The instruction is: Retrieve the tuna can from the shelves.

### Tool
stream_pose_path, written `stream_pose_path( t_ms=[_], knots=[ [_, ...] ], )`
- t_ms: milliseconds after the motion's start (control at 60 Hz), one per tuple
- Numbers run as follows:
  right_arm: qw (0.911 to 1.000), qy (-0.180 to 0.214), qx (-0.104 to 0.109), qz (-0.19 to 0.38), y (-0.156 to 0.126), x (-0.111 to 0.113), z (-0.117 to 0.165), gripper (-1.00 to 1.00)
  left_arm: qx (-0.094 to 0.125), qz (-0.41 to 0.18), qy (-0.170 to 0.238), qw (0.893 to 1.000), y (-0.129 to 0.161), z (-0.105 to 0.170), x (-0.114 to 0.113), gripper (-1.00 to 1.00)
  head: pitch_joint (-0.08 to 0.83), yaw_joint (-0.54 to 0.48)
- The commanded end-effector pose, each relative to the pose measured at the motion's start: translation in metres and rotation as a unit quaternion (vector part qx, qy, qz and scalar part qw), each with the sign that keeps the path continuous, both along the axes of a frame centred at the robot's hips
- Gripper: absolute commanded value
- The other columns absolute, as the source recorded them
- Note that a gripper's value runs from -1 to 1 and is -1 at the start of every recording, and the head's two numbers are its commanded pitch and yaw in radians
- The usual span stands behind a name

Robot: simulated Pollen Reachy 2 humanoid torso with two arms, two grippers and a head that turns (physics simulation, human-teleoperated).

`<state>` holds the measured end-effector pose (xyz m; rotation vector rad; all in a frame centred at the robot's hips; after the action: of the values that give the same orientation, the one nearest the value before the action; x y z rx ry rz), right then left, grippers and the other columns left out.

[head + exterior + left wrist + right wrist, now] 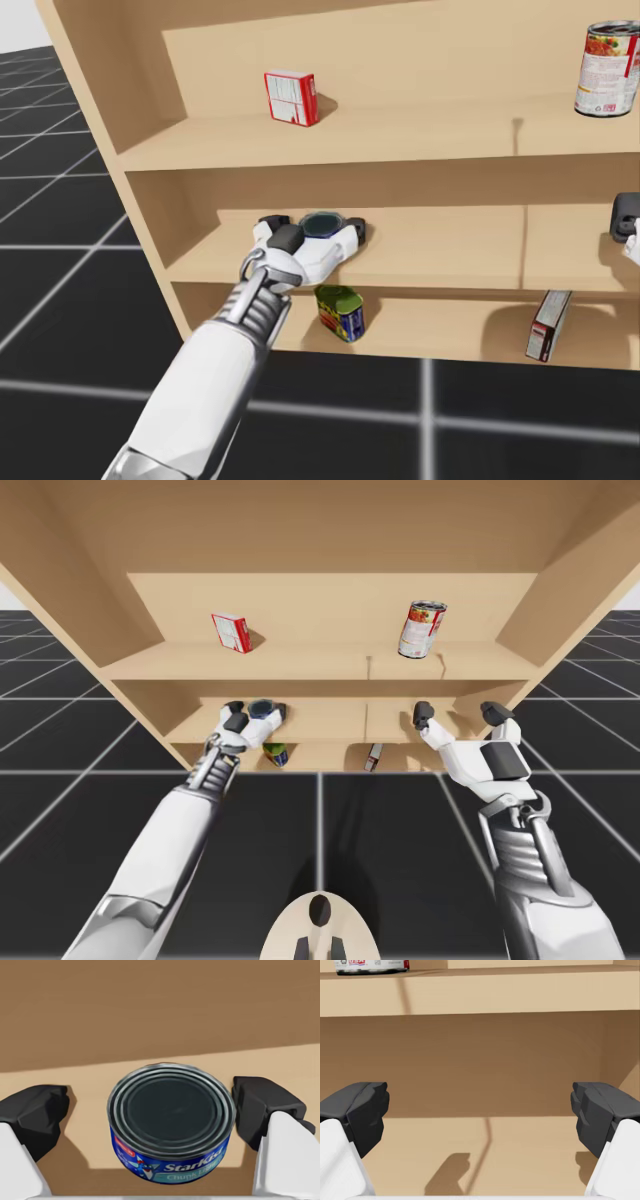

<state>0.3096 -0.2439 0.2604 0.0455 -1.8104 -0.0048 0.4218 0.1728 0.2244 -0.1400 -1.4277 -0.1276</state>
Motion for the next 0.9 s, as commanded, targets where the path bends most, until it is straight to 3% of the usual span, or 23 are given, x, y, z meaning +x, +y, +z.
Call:
stream_pose_path(
  t_ms=[17,100,450,900],
  knots=[
    [1.0000,0.001,0.002,0.000,0.000,0.000,0.000,-1.00,-0.025,-0.030,0.022,0.999,-0.019,-0.020,0.005,0.87,0.450,0.23],
    [1.0000,0.001,0.002,0.000,0.000,0.001,-0.001,-1.00,-0.022,-0.035,0.019,0.999,-0.020,-0.021,0.005,1.00,0.451,0.23],
    [1.0000,0.001,0.001,0.000,0.000,0.002,-0.001,-1.00,-0.004,-0.046,-0.013,0.999,-0.023,-0.010,-0.011,1.00,0.451,0.23],
    [1.0000,0.001,0.001,0.000,-0.001,0.003,-0.001,-1.00,0.012,-0.044,-0.107,0.993,-0.014,0.052,-0.054,1.00,0.440,0.23]
  ],
)
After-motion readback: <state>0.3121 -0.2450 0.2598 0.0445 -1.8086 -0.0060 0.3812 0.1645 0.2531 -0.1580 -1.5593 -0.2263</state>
